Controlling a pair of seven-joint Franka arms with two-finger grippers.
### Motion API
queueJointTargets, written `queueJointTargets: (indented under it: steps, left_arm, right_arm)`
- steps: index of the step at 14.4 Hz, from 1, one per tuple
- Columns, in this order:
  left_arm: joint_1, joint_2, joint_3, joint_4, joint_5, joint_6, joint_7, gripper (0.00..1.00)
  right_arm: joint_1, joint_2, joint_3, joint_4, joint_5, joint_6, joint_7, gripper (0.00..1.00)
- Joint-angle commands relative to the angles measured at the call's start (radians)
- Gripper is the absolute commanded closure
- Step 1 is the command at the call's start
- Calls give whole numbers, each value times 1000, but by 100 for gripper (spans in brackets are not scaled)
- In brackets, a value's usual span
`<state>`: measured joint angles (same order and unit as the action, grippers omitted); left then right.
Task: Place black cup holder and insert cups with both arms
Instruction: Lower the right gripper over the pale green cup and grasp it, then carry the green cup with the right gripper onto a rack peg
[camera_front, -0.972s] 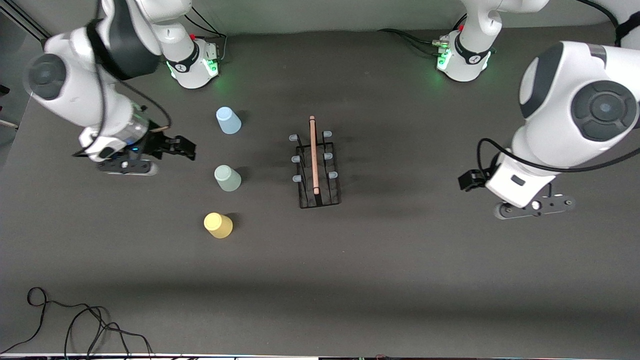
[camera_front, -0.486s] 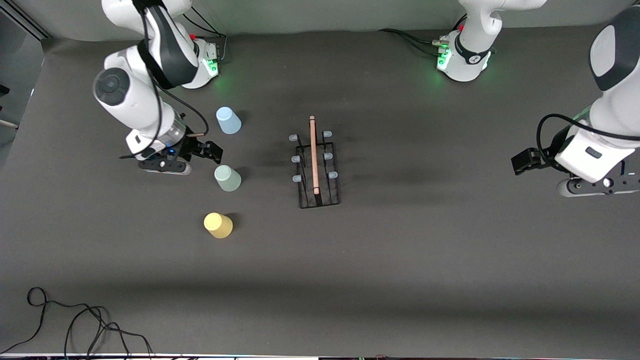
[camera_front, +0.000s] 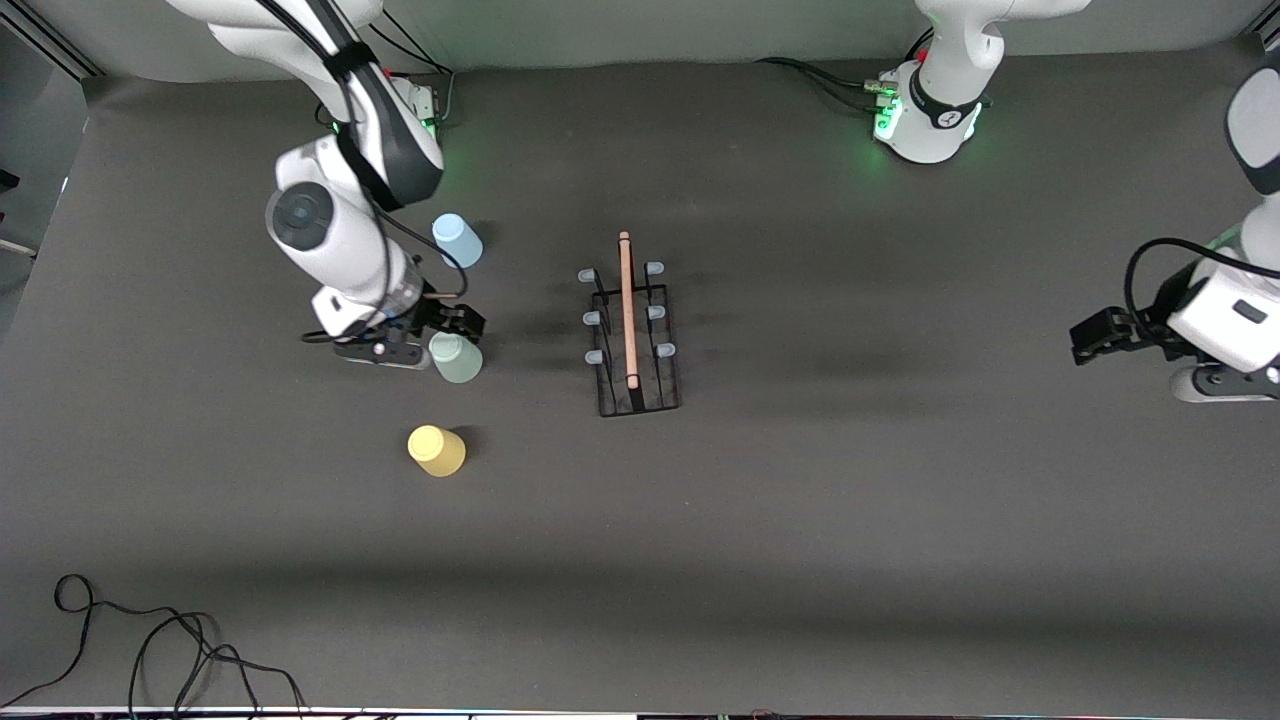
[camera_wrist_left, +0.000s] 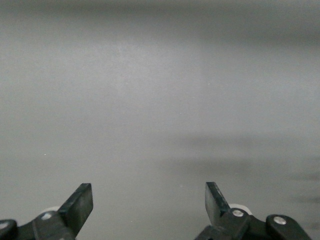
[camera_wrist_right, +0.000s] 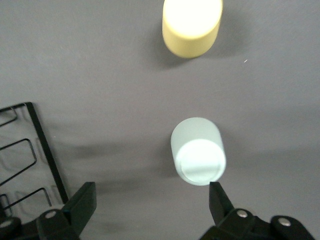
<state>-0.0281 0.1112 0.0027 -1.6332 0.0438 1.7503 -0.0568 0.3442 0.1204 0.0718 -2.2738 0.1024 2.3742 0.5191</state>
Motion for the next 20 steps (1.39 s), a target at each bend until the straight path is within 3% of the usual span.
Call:
queueJointTargets:
  steps: [1, 5, 8, 17, 20]
  left_arm:
    - [2, -15, -9, -16, 5, 3, 23, 0]
    - [-4, -42, -9, -16, 2, -41, 32, 0]
    - [-6, -67, -7, -16, -39, -57, 34, 0]
    - [-13, -62, 46, 3, -47, -55, 97, 0]
    - [-94, -67, 129, 4, -47, -64, 95, 0]
  right_arm:
    - [19, 53, -13, 5, -3, 28, 25, 0]
    - [12, 70, -21, -7, -10, 28, 10, 0]
    - [12, 88, -59, -9, -86, 30, 10, 0]
    - [13, 177, -61, -62, -86, 200, 10, 0]
    - [13, 188, -59, -69, -86, 218, 10, 0]
